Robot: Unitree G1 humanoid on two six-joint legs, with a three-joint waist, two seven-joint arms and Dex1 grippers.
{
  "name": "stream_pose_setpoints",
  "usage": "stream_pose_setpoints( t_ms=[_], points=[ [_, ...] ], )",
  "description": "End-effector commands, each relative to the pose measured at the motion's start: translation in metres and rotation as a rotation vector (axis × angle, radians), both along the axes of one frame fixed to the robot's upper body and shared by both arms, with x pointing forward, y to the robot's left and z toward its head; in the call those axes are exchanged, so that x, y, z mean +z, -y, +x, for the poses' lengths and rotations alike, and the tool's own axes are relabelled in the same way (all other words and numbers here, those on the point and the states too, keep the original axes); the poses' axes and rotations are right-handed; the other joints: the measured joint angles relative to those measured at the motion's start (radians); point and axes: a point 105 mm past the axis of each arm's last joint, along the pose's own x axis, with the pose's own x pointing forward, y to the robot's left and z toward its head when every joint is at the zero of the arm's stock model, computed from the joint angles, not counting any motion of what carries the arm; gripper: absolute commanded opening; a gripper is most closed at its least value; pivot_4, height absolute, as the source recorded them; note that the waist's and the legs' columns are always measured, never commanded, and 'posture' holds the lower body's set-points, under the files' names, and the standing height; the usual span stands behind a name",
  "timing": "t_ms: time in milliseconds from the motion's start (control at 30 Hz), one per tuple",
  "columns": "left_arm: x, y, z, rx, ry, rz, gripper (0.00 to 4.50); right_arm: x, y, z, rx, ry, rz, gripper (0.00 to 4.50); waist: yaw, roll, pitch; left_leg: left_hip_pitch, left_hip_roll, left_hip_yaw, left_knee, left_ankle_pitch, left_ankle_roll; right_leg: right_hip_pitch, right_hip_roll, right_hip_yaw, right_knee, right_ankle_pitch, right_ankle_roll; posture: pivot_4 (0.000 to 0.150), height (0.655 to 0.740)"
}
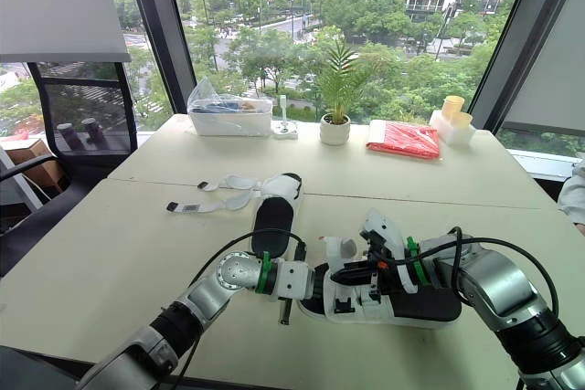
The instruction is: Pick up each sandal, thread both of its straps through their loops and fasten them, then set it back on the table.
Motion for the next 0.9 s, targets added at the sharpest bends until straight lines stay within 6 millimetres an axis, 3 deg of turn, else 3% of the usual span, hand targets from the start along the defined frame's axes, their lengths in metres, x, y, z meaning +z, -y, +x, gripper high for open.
stream_pose_setpoints(
  t_ms=[33,700,900],
  points=[
    [-0.079,-0.036,-0.019,0.051,-0.206,0.302,0.0,0.006,-0.005,-0.008,0.071,0.026,-0.007,0.06,0.0,0.0,0.0,0.0,0.0,0.0,0.0,0.0,0.0,0.0,0.0,0.0,0.0,0.0,0.0,0.15,0.7374],
    [-0.081,-0.037,-0.018,0.059,-0.204,0.302,0.0,0.0,0.007,-0.015,0.176,0.036,-0.116,0.06,0.001,0.0,0.0,0.0,0.0,0.0,0.001,0.0,0.0,0.0,0.0,0.0,0.004,0.0,0.0,0.15,0.7374],
    [-0.082,-0.037,-0.018,0.063,-0.204,0.302,0.0,0.008,-0.001,-0.012,0.185,0.064,-0.076,0.06,0.001,0.0,0.0,0.0,0.0,0.0,0.002,0.0,0.0,0.0,0.0,0.0,0.005,0.0,0.0,0.15,0.7374]
  ],
)
